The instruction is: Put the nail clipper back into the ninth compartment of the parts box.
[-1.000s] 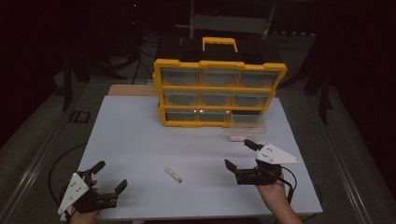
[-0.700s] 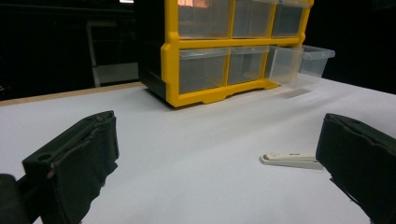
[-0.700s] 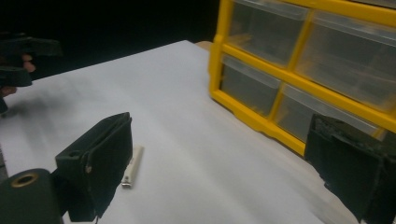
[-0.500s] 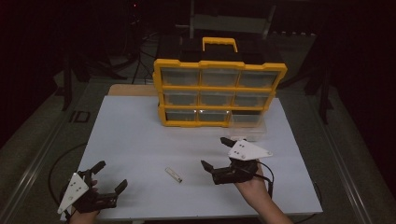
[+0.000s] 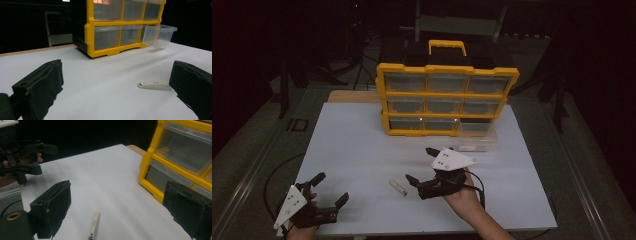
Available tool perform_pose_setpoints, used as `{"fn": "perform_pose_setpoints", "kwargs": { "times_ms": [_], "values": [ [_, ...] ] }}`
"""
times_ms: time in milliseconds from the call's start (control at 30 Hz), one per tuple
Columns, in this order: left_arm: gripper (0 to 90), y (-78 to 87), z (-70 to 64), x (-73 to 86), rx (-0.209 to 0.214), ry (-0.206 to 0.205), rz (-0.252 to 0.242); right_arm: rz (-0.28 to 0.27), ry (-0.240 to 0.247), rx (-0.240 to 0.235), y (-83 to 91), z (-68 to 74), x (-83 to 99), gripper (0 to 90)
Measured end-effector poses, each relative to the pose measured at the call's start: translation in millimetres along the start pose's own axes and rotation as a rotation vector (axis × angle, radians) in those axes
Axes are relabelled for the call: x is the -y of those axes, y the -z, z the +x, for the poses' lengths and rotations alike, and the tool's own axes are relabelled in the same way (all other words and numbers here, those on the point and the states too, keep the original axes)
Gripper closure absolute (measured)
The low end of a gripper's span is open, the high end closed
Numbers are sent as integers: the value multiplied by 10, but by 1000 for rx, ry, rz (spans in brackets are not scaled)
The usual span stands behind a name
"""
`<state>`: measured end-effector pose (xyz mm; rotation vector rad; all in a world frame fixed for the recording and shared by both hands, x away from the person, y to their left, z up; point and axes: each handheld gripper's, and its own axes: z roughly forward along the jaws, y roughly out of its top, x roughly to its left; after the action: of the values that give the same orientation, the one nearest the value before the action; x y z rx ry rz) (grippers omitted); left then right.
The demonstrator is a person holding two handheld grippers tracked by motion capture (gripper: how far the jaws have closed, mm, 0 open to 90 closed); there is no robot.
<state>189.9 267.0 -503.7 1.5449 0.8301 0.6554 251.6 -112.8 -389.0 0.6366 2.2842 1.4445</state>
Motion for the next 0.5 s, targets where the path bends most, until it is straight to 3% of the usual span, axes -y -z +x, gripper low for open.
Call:
{"fn": "perform_pose_setpoints", "kwargs": {
  "times_ms": [500],
  "values": [
    [3, -2, -5, -1, 4, -1, -1, 49, 24, -64, -406, 247, -5, 94]
  ]
}}
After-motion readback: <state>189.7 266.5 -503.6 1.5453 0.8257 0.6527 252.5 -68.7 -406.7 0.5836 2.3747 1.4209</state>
